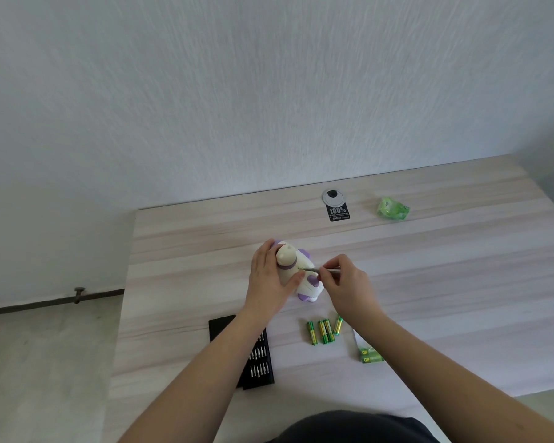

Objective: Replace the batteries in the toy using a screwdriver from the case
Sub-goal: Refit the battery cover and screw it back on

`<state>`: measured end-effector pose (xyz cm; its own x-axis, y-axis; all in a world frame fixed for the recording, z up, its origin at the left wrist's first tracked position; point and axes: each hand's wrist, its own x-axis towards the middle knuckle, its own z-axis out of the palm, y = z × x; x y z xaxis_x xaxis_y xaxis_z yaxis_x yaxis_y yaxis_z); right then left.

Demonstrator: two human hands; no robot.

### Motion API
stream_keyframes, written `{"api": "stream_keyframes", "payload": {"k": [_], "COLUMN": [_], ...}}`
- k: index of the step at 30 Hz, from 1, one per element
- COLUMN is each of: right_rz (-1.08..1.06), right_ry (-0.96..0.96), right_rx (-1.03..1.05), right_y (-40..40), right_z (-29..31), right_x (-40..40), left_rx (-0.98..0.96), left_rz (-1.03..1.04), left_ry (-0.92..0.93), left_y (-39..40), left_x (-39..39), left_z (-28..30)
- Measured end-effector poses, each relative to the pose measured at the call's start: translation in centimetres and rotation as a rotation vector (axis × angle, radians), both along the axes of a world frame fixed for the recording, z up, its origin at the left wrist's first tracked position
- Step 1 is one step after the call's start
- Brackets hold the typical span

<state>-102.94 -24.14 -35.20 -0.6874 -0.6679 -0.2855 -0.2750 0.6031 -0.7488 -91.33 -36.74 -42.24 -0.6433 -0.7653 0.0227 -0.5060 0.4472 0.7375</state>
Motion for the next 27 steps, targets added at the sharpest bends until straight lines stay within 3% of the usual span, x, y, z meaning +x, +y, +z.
{"api": "stream_keyframes", "payload": {"k": [11,27], "right_rz": [0.086,0.644], "right_ry": [0.050,0.511], "right_rx": [-0.011,0.301], "right_y": [-0.6,-4.9], "right_z": [0.4,3.0], "right_x": [-0.3,-2.2], "left_rx": [-0.018,-0.099], "left_rz": [0.001,0.026], "left_ry": [-0.020,0.002], "left_y": [0.0,-0.3], "left_x": [0.0,-0.2], "left_z": [-0.3,-1.1]}}
